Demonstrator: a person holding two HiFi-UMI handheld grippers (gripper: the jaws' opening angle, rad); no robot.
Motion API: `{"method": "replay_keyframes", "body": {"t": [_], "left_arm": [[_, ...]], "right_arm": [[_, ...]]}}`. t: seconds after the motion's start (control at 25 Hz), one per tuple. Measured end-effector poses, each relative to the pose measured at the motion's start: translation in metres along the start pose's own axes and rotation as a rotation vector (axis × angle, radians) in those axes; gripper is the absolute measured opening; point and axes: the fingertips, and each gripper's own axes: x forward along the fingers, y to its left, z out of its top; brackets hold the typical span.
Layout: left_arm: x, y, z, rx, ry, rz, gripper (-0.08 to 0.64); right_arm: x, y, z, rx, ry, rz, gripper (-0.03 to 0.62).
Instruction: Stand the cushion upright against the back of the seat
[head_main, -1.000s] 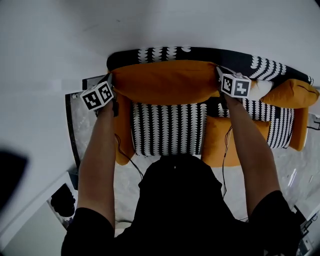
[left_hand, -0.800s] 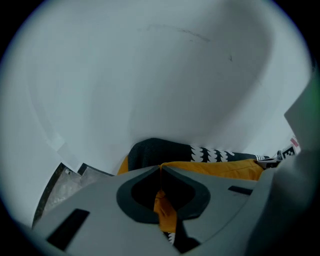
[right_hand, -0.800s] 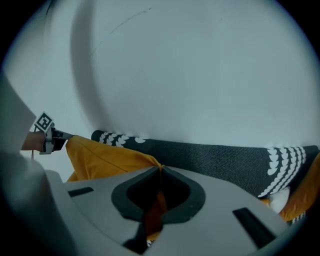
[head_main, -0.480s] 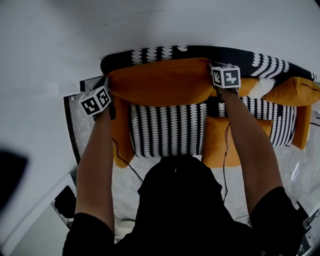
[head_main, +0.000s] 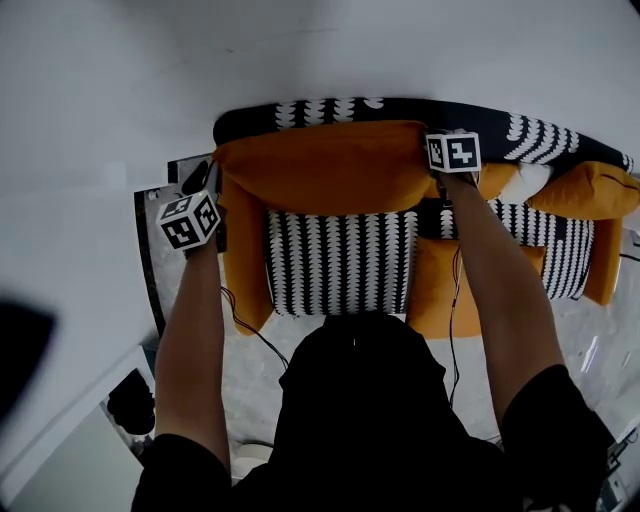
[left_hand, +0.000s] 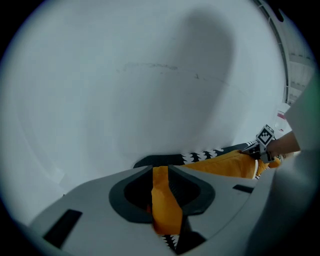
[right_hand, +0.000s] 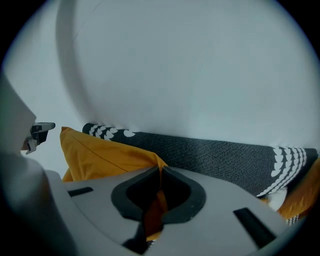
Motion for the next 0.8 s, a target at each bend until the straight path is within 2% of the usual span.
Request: {"method": "replay_keyframes", "body": {"t": [0.24,0.48,0.6,0.8], "left_arm": [[-0.026,-0.017,-0.019,0.016,0.013,-0.035,0.100],[-0.059,-0.025,-0.030,0.050,0.014,-0.063,0.100],[-0.082,-0.034,-0.030,0.055,0.004,-0.077,0.098],[-0.126,-0.060,-0.032,0.003,-0.039,-0.128,0.055]], "right_arm": [[-0.024,0.005,0.002,0.038,-0.009,0.013,0.044],[-0.080,0.015,0.013,0.064,-0.143,-0.024,0.071],[-0.117,0.035,0.003,0.094,-0.218,0.011,0.069],[-0.192,0.103,-0.023,0.081,-0.332,0.156,0.045]]}}
